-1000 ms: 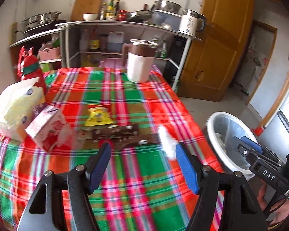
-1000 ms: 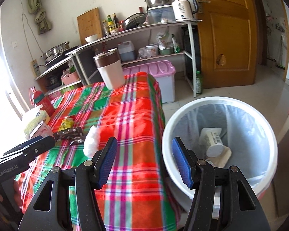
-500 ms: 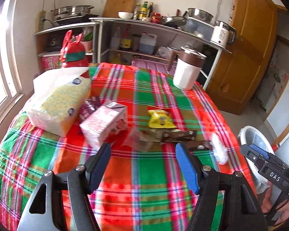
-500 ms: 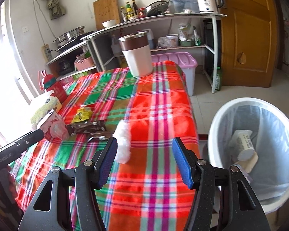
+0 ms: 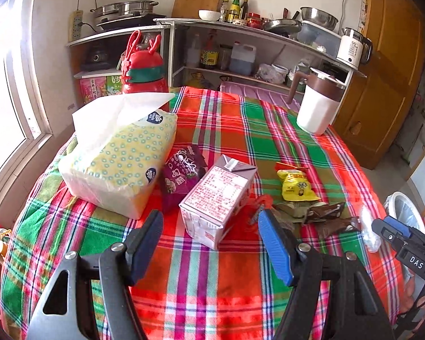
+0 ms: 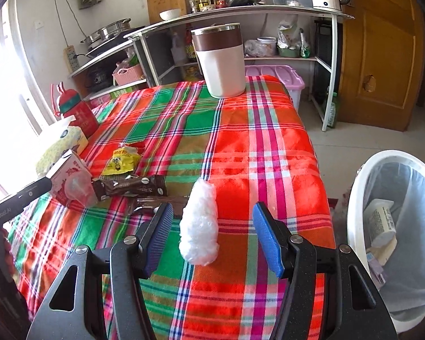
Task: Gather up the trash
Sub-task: 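Move both tools back to the table and grasp the white cotton with the right gripper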
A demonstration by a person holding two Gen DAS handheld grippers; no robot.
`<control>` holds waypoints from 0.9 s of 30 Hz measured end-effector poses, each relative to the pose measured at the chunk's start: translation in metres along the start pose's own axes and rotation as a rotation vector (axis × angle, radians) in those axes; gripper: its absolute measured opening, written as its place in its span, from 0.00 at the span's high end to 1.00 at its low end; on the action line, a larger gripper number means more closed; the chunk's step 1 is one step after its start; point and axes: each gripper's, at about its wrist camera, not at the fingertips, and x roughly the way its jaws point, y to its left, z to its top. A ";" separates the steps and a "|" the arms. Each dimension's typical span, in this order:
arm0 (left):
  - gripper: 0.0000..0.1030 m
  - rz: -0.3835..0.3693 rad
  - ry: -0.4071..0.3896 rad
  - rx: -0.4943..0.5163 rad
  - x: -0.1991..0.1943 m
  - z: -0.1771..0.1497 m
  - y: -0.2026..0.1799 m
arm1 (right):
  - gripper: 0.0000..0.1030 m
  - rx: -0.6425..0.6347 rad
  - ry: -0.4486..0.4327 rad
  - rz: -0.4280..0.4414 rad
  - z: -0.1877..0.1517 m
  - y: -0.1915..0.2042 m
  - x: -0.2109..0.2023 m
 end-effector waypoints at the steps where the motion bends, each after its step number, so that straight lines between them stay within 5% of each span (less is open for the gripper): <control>1: 0.31 0.000 0.001 -0.003 0.002 0.000 0.001 | 0.43 0.002 0.003 -0.002 0.000 -0.001 0.002; 16: 0.31 -0.060 0.031 0.013 0.026 0.007 -0.001 | 0.54 -0.028 0.011 -0.011 0.000 0.005 0.011; 27: 0.53 -0.076 0.038 0.042 0.026 0.005 -0.012 | 0.72 -0.024 0.012 0.027 -0.002 0.008 0.010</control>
